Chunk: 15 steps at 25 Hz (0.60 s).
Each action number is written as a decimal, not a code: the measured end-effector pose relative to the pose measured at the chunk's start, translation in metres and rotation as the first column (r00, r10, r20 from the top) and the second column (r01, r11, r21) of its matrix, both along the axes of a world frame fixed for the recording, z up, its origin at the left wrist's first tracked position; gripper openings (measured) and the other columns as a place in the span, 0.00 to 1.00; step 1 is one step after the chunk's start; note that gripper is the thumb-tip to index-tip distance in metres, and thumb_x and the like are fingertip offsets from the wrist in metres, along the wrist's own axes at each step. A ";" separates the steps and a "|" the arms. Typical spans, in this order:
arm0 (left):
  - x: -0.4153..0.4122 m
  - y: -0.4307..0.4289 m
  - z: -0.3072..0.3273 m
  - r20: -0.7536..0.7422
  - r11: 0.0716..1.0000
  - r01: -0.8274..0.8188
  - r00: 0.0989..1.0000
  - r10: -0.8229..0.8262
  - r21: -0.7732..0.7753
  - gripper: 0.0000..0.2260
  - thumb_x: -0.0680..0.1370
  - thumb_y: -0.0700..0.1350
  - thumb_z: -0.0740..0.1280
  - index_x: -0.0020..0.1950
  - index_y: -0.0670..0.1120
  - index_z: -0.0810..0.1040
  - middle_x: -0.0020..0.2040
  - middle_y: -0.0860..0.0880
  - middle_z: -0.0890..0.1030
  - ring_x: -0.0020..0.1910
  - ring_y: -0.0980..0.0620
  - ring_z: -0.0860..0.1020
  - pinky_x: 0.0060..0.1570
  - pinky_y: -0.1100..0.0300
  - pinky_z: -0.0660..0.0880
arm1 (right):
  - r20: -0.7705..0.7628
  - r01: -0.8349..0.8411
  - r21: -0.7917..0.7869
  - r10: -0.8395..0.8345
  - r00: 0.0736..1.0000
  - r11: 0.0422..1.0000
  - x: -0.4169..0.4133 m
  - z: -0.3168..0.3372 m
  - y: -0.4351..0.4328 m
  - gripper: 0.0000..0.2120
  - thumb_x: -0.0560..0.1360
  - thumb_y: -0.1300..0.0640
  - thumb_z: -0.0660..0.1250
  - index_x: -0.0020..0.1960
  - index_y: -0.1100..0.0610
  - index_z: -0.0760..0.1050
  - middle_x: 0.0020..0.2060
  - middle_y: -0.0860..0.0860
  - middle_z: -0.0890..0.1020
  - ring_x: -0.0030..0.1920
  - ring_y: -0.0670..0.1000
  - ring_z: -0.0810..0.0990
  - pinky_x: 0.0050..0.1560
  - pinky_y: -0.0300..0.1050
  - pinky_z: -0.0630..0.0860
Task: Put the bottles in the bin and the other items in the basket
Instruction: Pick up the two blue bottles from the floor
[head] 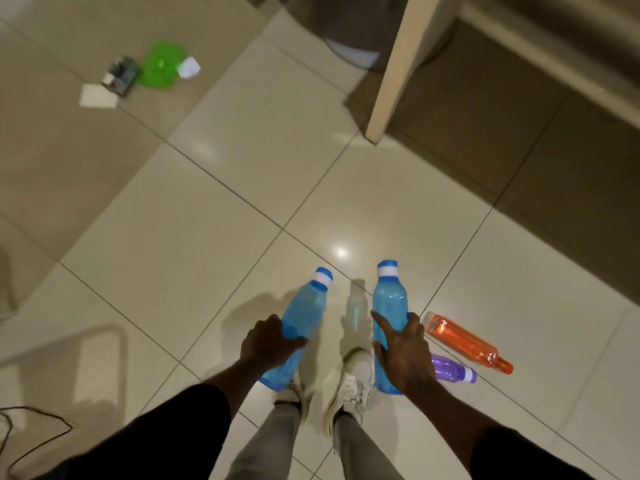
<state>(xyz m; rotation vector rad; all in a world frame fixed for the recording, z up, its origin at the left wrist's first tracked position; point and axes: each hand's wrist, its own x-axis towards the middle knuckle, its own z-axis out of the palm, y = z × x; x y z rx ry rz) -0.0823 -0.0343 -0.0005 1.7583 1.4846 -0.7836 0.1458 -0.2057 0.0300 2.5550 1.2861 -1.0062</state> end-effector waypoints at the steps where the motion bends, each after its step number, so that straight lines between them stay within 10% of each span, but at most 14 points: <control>1: 0.002 -0.003 0.033 0.027 0.997 -0.074 0.997 0.074 -0.007 0.36 0.65 0.75 0.72 0.61 0.49 0.76 0.54 0.49 0.82 0.53 0.45 0.82 0.49 0.54 0.79 | -0.014 0.010 0.006 -0.010 1.000 1.000 -0.007 0.033 0.002 0.30 0.82 0.43 0.63 0.82 0.40 0.57 0.72 0.60 0.61 0.67 0.56 0.72 0.63 0.47 0.81; 15: -0.042 0.037 0.354 0.378 0.930 -0.342 0.885 0.271 0.133 0.36 0.60 0.80 0.69 0.52 0.52 0.77 0.45 0.57 0.80 0.41 0.56 0.80 0.40 0.56 0.78 | -0.091 0.053 0.238 -0.032 0.995 0.970 -0.023 0.342 0.065 0.30 0.81 0.40 0.65 0.80 0.37 0.59 0.68 0.57 0.63 0.66 0.60 0.73 0.59 0.55 0.80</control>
